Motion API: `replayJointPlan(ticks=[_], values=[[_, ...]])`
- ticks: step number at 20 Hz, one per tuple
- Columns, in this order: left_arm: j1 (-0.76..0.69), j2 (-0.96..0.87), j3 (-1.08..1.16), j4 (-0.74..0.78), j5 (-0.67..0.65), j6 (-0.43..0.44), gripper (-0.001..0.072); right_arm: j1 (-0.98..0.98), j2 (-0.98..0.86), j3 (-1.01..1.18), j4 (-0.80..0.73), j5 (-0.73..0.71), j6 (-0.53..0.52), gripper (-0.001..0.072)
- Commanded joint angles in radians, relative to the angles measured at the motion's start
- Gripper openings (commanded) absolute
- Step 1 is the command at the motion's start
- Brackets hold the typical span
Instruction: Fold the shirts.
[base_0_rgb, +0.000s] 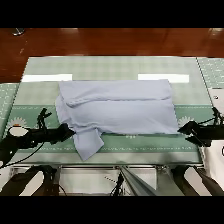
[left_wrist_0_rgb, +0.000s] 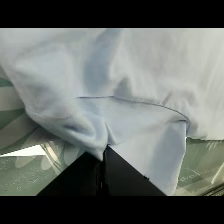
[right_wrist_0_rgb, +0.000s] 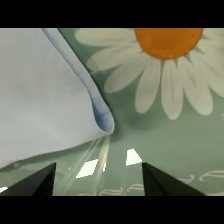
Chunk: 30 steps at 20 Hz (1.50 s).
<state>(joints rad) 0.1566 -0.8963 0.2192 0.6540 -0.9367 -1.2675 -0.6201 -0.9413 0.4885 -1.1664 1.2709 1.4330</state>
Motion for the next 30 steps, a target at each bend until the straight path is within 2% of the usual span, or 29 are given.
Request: replayJointPlan(ticks=[1,4,10,14,15,16,17,20,22,24,26,30], values=[[-0.001,0.001,-0.001,-0.001,0.002,0.003,0.0017,0.043,-0.074,-0.011,0.030,-0.039,-0.002,0.0618],[-0.001,0.001,-0.001,-0.001,0.002,-0.001,0.0017,0.045,-0.140,0.012,0.125,-0.105,-0.028,0.0618],[-0.001,0.001,-0.001,-0.001,0.002,-0.001,0.0017,0.050,-0.259,0.113,0.222,-0.107,-0.073,0.0618],[-0.001,0.001,0.000,-0.008,0.001,-0.001,0.0017,0.145,-0.321,0.118,0.224,-0.135,-0.084,0.0607],[-0.001,0.001,0.004,-0.008,-0.005,-0.001,0.0017,0.166,-0.328,0.131,0.222,-0.134,-0.088,0.0441],[0.000,0.001,0.014,-0.006,-0.015,0.000,0.0017,0.177,-0.328,0.148,0.223,-0.122,-0.117,0.0131],[0.003,0.001,0.035,-0.001,-0.038,0.005,0.0017,0.182,-0.328,0.173,0.224,-0.100,-0.142,0.0022],[0.083,0.001,0.156,0.014,-0.154,0.064,0.0017,0.179,-0.328,0.282,0.203,-0.024,-0.156,0.0022],[0.166,0.000,0.266,0.087,-0.211,0.043,0.0017,0.179,-0.329,0.362,0.185,0.002,-0.155,0.0021],[0.194,-0.013,0.352,0.159,-0.189,-0.016,0.0016,0.187,-0.332,0.423,0.195,0.003,-0.155,0.0022],[0.164,-0.069,0.422,0.142,-0.137,-0.020,0.0017,0.224,-0.368,0.484,0.200,-0.028,-0.155,0.0022],[0.046,-0.331,0.622,0.139,-0.059,-0.067,0.0017,0.293,-0.518,0.630,0.252,-0.142,-0.110,0.0022]])
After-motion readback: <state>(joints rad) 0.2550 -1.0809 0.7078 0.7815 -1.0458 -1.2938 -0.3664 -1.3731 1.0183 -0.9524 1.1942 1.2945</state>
